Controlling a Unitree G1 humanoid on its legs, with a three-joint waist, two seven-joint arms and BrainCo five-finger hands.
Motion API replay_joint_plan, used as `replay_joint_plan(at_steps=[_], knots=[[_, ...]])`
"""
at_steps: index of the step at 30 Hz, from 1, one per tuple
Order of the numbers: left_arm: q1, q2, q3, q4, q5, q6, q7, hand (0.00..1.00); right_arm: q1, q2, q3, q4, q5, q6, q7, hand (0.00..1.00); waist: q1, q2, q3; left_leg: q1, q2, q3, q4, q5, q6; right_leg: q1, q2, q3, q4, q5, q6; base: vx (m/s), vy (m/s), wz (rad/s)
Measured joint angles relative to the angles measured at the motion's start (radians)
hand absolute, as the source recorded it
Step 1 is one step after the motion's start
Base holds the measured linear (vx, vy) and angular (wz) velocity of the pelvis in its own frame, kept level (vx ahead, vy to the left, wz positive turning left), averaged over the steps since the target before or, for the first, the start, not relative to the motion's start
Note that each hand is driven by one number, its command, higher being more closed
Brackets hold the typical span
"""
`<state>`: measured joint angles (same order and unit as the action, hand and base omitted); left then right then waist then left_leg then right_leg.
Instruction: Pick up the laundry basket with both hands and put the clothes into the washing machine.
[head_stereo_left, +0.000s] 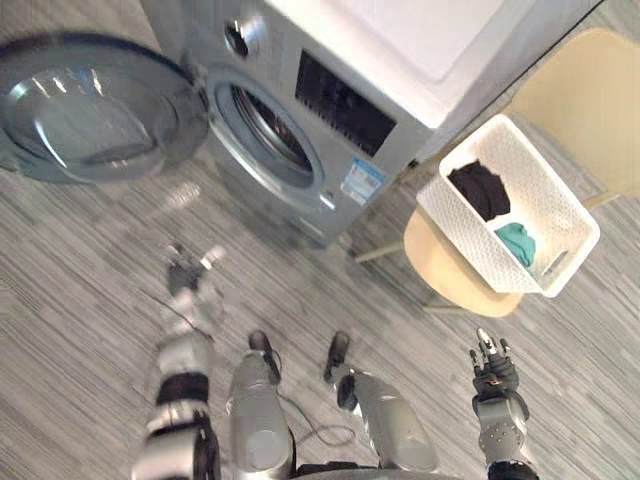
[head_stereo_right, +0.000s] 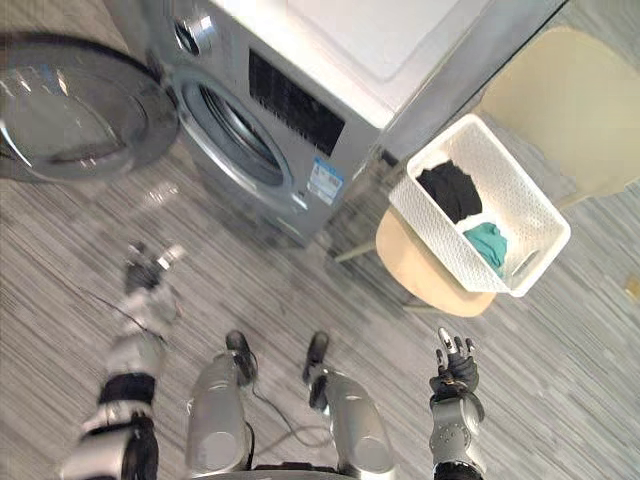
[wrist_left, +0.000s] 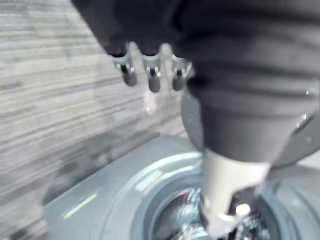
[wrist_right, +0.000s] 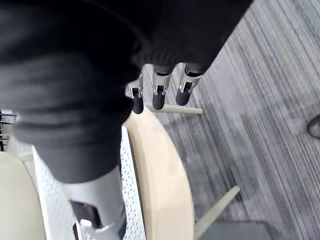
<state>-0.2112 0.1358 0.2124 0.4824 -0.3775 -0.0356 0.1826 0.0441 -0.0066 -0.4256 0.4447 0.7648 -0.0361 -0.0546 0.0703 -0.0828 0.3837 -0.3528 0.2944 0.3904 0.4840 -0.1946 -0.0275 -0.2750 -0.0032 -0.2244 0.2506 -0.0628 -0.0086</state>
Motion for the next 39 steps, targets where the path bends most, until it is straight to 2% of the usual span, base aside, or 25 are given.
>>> replay_joint_plan(at_steps=[2,7,12,14,17,19,21,22,23,29,32,33,34,36,37,38,39], knots=[[0.166,-0.053,-0.093,-0.047,-0.006,-0.019,-0.057,0.00,0.018,-0.001,0.000,-0.025,-0.044,-0.002,0.001,0.00,-0.002,0.026,-0.061,0.077,-0.042,0.024,-0.070,0.008,-0.003,0.032,-0.027,0.013,0.008,-0.018,0.013,0.08,0.041,-0.03],[0.321,-0.096,-0.207,-0.058,-0.001,-0.022,-0.124,0.00,0.053,-0.001,0.003,-0.029,-0.149,-0.005,-0.001,0.00,-0.010,0.065,-0.159,0.206,-0.130,0.023,-0.233,0.075,0.001,0.110,-0.076,0.004,-0.012,-0.036,0.031,0.12,0.005,0.21],[0.325,-0.120,-0.226,0.005,0.057,-0.027,-0.137,0.00,0.041,0.005,0.053,-0.029,-0.188,-0.014,-0.018,0.00,-0.038,0.068,-0.237,0.310,-0.172,0.028,-0.344,0.115,-0.001,0.181,-0.089,0.006,-0.048,-0.039,0.039,0.06,-0.007,0.06],[0.324,-0.126,-0.261,0.045,0.078,-0.030,-0.120,0.00,0.030,0.024,0.088,-0.029,-0.197,-0.030,-0.053,0.00,-0.055,0.069,-0.284,0.348,-0.189,0.050,-0.384,0.125,-0.005,0.187,-0.085,0.032,-0.064,-0.037,0.043,0.02,0.019,-0.26],[0.319,-0.144,-0.312,0.066,0.063,-0.030,-0.108,0.00,0.019,0.031,0.112,-0.039,-0.248,-0.032,-0.086,0.00,-0.059,0.072,-0.299,0.389,-0.195,0.075,-0.397,0.125,-0.005,0.186,-0.073,0.092,-0.051,-0.035,0.045,0.00,0.005,-0.58],[0.313,-0.147,-0.364,0.067,0.055,-0.030,-0.099,0.00,0.021,0.039,0.135,-0.053,-0.276,-0.033,-0.099,0.00,-0.070,0.064,-0.296,0.421,-0.202,0.090,-0.398,0.123,-0.005,0.159,-0.075,0.129,0.010,-0.041,0.051,-0.04,-0.010,-0.78],[0.299,-0.147,-0.377,0.069,0.050,-0.031,-0.094,0.00,0.018,0.042,0.146,-0.077,-0.284,-0.033,-0.107,0.00,-0.082,0.057,-0.292,0.448,-0.206,0.114,-0.407,0.111,0.002,0.131,-0.109,0.077,0.048,-0.075,0.039,-0.09,-0.024,-0.76],[0.291,-0.150,-0.379,0.069,0.036,-0.030,-0.094,0.00,0.015,0.033,0.154,-0.085,-0.289,-0.035,-0.119,0.00,-0.107,0.055,-0.286,0.468,-0.215,0.134,-0.415,0.105,0.004,0.134,-0.173,-0.039,0.088,-0.101,0.014,-0.10,-0.007,-0.60],[0.285,-0.146,-0.379,0.068,0.034,-0.029,-0.094,0.00,0.015,0.024,0.152,-0.094,-0.296,-0.035,-0.121,0.00,-0.114,0.051,-0.287,0.476,-0.215,0.153,-0.414,0.097,0.001,0.135,-0.213,-0.113,0.105,-0.101,0.014,-0.10,0.002,-0.56],[0.274,-0.111,-0.375,-0.044,-0.040,-0.037,-0.094,0.00,-0.009,-0.048,0.142,-0.204,-0.350,-0.038,-0.162,0.00,-0.113,0.069,-0.275,0.488,-0.197,0.189,-0.434,0.071,-0.030,0.130,-0.258,-0.238,0.114,-0.090,0.015,-0.05,-0.013,-0.43],[0.278,-0.107,-0.373,-0.055,-0.045,-0.049,-0.096,0.00,-0.044,-0.078,0.121,-0.233,-0.385,-0.038,-0.165,0.00,-0.110,0.093,-0.288,0.486,-0.156,0.190,-0.420,0.077,-0.069,0.142,-0.210,-0.241,0.092,-0.068,0.027,0.13,-0.091,-0.11],[0.280,-0.104,-0.368,-0.055,-0.045,-0.049,-0.095,0.00,-0.065,-0.084,0.122,-0.235,-0.393,-0.038,-0.164,0.00,-0.110,0.099,-0.290,0.482,-0.124,0.189,-0.386,0.076,-0.073,0.153,-0.182,-0.242,0.082,-0.073,0.021,0.19,-0.164,-0.18],[0.280,-0.102,-0.358,-0.056,-0.044,-0.050,-0.095,0.00,-0.088,-0.088,0.129,-0.236,-0.393,-0.044,-0.164,0.00,-0.110,0.101,-0.293,0.468,-0.078,0.182,-0.335,0.059,-0.093,0.169,-0.147,-0.244,0.075,-0.076,0.014,0.24,-0.234,-0.16],[0.278,-0.101,-0.356,-0.059,-0.045,-0.051,-0.095,0.00,-0.109,-0.093,0.132,-0.245,-0.393,-0.051,-0.162,0.00,-0.110,0.104,-0.296,0.431,-0.014,0.153,-0.245,0.029,-0.101,0.188,-0.101,-0.255,0.046,-0.079,0.000,0.19,-0.240,-0.02],[0.281,-0.101,-0.351,-0.061,-0.046,-0.051,-0.096,0.00,-0.118,-0.105,0.144,-0.267,-0.393,-0.060,-0.160,0.00,-0.109,0.107,-0.296,0.374,0.060,0.118,-0.102,-0.001,-0.071,0.227,-0.046,-0.269,-0.014,-0.076,-0.016,0.12,-0.211,0.03],[0.286,-0.101,-0.347,-0.062,-0.046,-0.051,-0.096,0.00,-0.122,-0.115,0.159,-0.270,-0.393,-0.067,-0.159,0.00,-0.106,0.109,-0.296,0.346,0.095,0.109,-0.026,-0.012,-0.049,0.246,-0.022,-0.271,-0.044,-0.070,-0.027,0.12,-0.248,-0.13],[0.305,-0.106,-0.344,-0.070,-0.046,-0.051,-0.096,0.00,-0.142,-0.141,0.194,-0.270,-0.392,-0.073,-0.158,0.00,-0.097,0.122,-0.292,0.297,0.164,0.086,0.132,-0.024,0.031,0.291,0.028,-0.267,-0.093,-0.065,-0.038,0.12,-0.249,-0.31]])
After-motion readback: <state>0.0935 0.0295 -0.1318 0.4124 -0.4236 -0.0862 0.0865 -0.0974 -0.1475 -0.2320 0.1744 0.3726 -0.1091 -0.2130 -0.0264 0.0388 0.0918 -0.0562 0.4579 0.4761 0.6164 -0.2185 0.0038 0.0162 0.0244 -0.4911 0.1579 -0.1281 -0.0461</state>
